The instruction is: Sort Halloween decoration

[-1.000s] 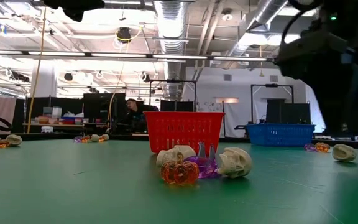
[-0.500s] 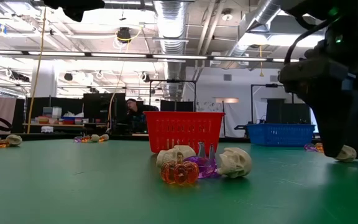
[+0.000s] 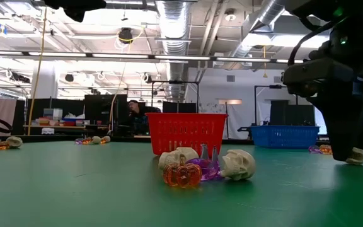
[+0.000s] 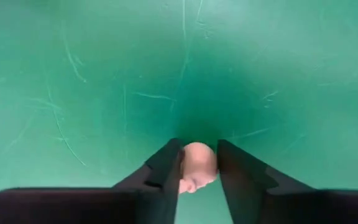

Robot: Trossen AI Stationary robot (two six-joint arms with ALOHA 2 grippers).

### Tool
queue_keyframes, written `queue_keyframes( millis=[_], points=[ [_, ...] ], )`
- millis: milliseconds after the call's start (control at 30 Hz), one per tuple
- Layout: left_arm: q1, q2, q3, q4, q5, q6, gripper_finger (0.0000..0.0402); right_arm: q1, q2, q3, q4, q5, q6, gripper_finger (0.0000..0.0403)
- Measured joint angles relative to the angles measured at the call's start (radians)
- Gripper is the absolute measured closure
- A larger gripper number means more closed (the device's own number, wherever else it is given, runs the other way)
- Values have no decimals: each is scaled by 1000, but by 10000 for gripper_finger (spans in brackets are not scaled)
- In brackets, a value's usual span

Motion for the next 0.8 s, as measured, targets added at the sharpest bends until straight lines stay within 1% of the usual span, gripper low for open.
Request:
queue_keyframes(
  millis=[100,167,433,733,800],
  points=[
    [0,0,0,0,0,0,340,0,-2,0,-2,6,-4,309],
    [0,0,0,0,0,0,340,0,-3,1,0,7,-11,319],
    [0,0,0,0,0,0,340,-13,1,8,24,1,-80,329],
    [0,0,0,0,0,0,340,-56,1,87,13,5,-202,352],
    [0,0,0,0,1,0,340,-60,1,103,18,-14,-217,354]
  ],
)
